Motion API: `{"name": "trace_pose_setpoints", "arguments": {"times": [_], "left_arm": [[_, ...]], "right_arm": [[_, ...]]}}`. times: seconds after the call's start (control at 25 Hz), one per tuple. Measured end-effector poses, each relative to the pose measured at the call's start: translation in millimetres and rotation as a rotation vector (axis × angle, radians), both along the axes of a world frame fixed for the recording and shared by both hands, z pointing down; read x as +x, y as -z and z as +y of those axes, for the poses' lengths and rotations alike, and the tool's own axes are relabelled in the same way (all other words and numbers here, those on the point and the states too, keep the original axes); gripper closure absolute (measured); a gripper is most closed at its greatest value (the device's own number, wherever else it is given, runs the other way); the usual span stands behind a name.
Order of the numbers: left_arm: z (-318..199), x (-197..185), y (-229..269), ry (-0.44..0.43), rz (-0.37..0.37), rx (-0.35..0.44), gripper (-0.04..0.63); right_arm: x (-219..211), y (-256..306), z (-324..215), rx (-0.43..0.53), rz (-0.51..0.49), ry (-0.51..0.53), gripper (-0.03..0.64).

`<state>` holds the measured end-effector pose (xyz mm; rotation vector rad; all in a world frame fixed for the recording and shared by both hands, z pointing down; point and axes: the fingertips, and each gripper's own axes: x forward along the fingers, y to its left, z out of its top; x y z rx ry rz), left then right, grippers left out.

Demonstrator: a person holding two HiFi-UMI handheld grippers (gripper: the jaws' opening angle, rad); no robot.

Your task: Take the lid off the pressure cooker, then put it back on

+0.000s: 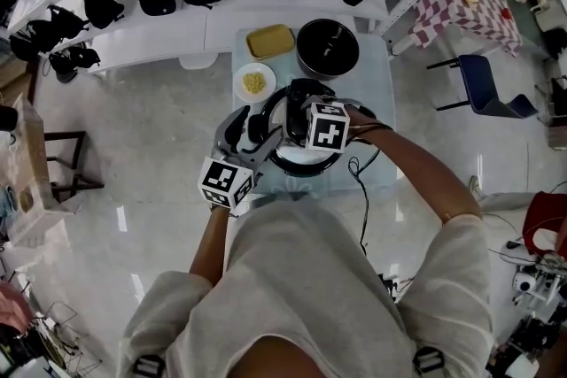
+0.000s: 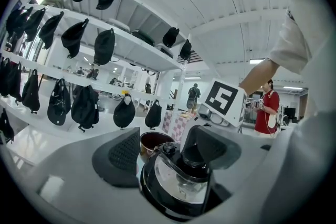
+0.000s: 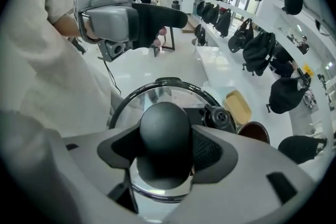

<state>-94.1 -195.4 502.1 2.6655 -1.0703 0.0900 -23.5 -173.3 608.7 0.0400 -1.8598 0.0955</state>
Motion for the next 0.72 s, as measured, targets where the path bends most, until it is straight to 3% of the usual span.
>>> {"name": "trace_pose_setpoints", "arguments": {"times": [0.72], "left_arm": [[-9.6, 5.4, 9.3, -0.018, -0.018, 0.03, 0.273]], "right_arm": [[-0.4, -2.5, -1.2, -0.042, 0.02, -0.048, 0.344]]}}
